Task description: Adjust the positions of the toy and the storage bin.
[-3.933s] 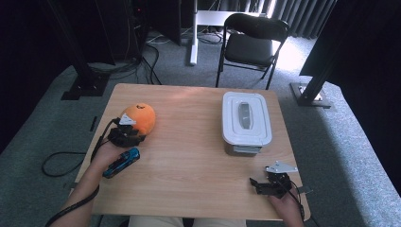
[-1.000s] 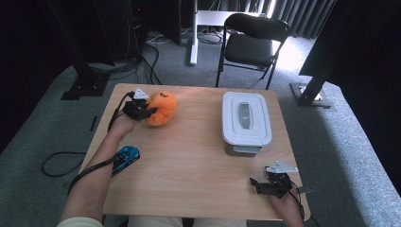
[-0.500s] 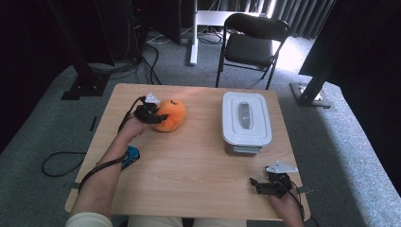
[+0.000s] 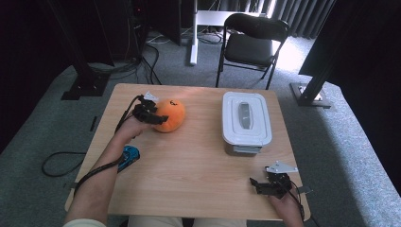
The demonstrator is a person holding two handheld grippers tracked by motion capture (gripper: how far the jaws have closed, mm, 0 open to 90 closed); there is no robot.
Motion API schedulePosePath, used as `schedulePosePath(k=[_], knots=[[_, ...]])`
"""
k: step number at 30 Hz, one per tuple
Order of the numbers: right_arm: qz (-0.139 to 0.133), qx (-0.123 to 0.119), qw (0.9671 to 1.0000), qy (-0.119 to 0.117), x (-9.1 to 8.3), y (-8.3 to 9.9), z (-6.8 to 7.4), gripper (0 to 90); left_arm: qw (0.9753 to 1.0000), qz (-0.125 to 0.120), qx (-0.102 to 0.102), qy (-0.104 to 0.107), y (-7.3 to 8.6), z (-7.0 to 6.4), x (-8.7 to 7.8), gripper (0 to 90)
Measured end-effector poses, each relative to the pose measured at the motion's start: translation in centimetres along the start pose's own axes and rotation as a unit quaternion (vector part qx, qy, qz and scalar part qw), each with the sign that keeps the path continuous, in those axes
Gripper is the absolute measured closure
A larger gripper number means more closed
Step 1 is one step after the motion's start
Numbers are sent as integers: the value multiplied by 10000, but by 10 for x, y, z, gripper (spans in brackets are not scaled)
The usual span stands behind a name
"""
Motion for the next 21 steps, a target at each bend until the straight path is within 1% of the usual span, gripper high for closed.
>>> schedulePosePath(k=[1,2,3,4,5,6,7,8,9,10,11,12,13,14,15,16,17,18,19,20,21], knots=[[0,1,10000,1,0,0,0,164,10000,0,0,0,0,0,0,303],[1,-2,10000,4,0,0,0,163,10000,7,-29,33,7,2,-7,301],[1,-2,10000,4,0,0,0,163,10000,7,-29,33,7,2,-7,297],[0,-1,10000,1,0,0,0,163,10000,31,-31,26,12,3,-12,296],[0,-1,10000,1,0,0,0,163,10000,31,-31,26,12,3,-12,294],[1,4,10000,-3,0,0,0,163,10000,42,-51,70,16,3,-18,275],[1,4,10000,-3,0,0,0,163,10000,42,-51,70,16,3,-18,273],[4,9,10000,-4,0,0,0,163,10000,43,-23,83,20,4,-23,273],[2,11,10000,-4,0,0,0,163,10000,43,-23,83,20,4,-23,273],[3,13,10000,-4,0,0,0,163,9999,35,-32,94,24,5,-29,273],[4,13,10000,-3,0,0,0,163,10000,30,-24,68,26,5,-31,264],[3,13,10000,-3,0,0,0,163,10000,28,-22,62,27,6,-33,225],[3,13,10000,-3,0,0,0,163,10000,28,-22,62,27,6,-33,207],[5,14,10000,-3,0,0,0,163,10000,-6,-18,24,31,6,-37,203],[5,15,10000,-2,0,0,0,163,10000,-6,-18,24,31,6,-37,191],[5,16,10000,-2,0,0,0,163,10000,-10,-3,-60,35,6,-41,179],[5,17,10000,-2,0,0,0,163,10000,-13,-10,-52,37,5,-43,179],[5,18,10000,-1,0,0,0,163,10000,-1,-3,-72,40,5,-44,175],[5,18,10000,-1,0,0,0,163,10000,-1,-3,-72,40,5,-44,148],[6,20,10000,0,0,0,0,163,10000,40,-20,-74,45,6,-46,147],[6,22,10000,2,0,0,0,163,9998,82,4,-164,48,6,-47,133]])
Point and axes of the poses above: each handheld gripper's, and its own axes: x roughly forward along the jaws, y roughly out of its underside, z roughly to its left, the point moved 4 cm from there along x, roughly forward along the jaws, and after that the axes turned 11 degrees about -x, right-handed, at the moved point
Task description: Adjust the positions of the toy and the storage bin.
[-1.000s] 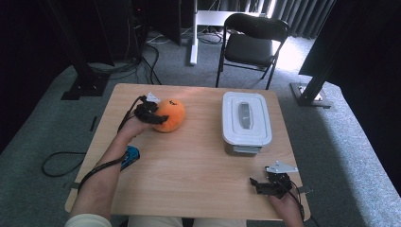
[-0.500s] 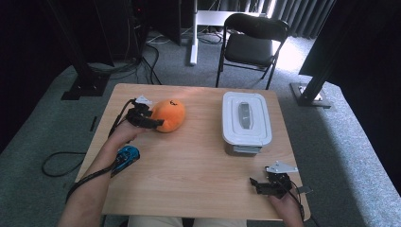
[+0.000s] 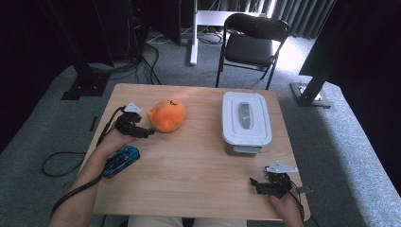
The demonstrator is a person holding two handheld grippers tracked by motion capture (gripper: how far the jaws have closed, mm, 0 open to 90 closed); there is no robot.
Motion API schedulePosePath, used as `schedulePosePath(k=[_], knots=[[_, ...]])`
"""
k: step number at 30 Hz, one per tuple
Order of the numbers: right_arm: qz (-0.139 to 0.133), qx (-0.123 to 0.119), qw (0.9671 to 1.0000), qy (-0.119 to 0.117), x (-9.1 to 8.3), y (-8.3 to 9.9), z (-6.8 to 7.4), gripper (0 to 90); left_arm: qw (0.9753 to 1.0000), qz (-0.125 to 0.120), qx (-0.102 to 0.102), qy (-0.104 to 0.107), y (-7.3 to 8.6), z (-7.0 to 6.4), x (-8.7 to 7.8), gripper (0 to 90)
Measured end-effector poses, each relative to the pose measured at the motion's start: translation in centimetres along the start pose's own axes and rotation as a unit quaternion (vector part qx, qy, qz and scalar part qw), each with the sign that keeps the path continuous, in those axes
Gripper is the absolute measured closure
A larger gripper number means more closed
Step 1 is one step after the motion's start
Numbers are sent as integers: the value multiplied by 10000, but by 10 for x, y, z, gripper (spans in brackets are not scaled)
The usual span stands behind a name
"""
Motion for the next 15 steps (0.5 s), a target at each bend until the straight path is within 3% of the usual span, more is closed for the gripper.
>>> schedulePosePath(k=[9,15], knots=[[2,5,10000,5,0,0,0,163,9998,0,30,-221,24,6,-12,99],[2,10,10000,11,0,0,0,163,9997,129,-28,-185,44,15,-20,73]])
Point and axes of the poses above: each handheld gripper's, and its own axes: x roughly forward along the jaws, y roughly out of its underside, z roughly to its left, the point moved 4 cm from there along x, roughly forward along the jaws, and after that the axes turned 11 degrees about -x, right-handed, at the moved point
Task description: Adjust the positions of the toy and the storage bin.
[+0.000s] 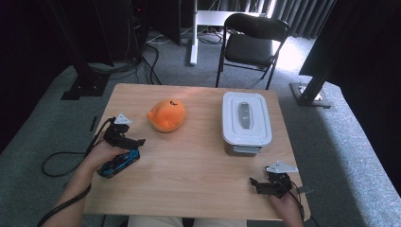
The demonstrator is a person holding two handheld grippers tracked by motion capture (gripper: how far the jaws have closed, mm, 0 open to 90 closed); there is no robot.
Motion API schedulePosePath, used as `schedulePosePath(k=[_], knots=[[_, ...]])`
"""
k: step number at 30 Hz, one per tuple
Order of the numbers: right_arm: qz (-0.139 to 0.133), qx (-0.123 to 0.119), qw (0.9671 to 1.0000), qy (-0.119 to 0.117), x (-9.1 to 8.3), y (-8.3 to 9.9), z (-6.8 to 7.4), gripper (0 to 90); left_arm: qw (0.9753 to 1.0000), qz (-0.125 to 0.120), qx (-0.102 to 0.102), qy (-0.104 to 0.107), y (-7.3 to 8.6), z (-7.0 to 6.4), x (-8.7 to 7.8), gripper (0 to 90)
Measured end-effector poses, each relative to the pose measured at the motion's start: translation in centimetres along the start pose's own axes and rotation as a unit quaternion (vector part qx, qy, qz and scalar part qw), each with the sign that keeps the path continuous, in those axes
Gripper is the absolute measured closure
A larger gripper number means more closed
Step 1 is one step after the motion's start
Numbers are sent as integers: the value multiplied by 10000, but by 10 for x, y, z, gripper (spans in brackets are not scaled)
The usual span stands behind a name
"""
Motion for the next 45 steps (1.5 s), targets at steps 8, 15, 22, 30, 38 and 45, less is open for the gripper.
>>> schedulePosePath(k=[8,15,22,30,38,45], knots=[[2,4,10000,0,0,0,0,163,9998,107,83,-120,31,10,-15,73],[2,7,10000,2,0,0,0,163,9990,336,202,-237,53,16,-20,73],[3,10,10000,8,0,0,0,163,9983,502,257,-144,72,22,-26,135],[4,18,10000,20,0,0,0,163,9965,772,301,-123,88,23,-21,135],[5,19,10000,21,0,0,-1,163,9940,953,484,-209,94,25,-12,155],[5,23,10000,23,0,0,-1,163,9934,1022,509,72,93,27,-12,257]])
Point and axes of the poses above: each handheld gripper's, and its own axes: x roughly forward along the jaws, y roughly out of its underside, z roughly to its left, the point moved 4 cm from there along x, roughly forward along the jaws, and after that the axes turned 11 degrees about -x, right-handed, at the moved point
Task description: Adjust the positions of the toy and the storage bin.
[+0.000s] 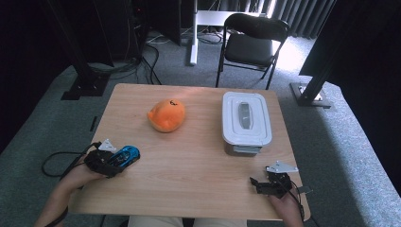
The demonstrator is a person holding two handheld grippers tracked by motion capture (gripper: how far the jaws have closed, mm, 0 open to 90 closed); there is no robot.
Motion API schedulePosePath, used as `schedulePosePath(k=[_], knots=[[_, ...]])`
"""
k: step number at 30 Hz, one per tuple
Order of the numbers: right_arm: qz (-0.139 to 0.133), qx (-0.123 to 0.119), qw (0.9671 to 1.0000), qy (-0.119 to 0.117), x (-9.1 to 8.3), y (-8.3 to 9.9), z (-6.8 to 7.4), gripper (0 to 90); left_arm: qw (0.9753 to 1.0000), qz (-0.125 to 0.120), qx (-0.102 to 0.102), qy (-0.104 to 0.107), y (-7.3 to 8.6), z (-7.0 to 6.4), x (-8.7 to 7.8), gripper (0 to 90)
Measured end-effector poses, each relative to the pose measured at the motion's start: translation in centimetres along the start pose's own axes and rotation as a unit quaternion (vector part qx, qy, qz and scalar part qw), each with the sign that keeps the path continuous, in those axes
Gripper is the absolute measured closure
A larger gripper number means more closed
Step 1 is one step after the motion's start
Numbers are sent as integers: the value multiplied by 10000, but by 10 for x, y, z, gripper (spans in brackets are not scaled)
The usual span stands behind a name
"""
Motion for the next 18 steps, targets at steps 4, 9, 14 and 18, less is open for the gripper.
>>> schedulePosePath(k=[4,9,14,18], knots=[[-1,0,10000,3,0,0,0,163,10000,-5,-52,-5,-2,-1,1,257],[0,2,10000,2,0,0,0,163,10000,5,12,-62,-3,-2,1,263],[0,1,10000,3,0,0,0,163,9999,-131,-54,-53,-4,-5,3,265],[1,4,10000,3,0,0,0,163,9994,-244,-137,190,-8,-4,-2,280]])
Point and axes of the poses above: each handheld gripper's, and its own axes: x roughly forward along the jaws, y roughly out of its underside, z roughly to its left, the point moved 4 cm from there along x, roughly forward along the jaws, and after that the axes turned 11 degrees about -x, right-handed, at the moved point
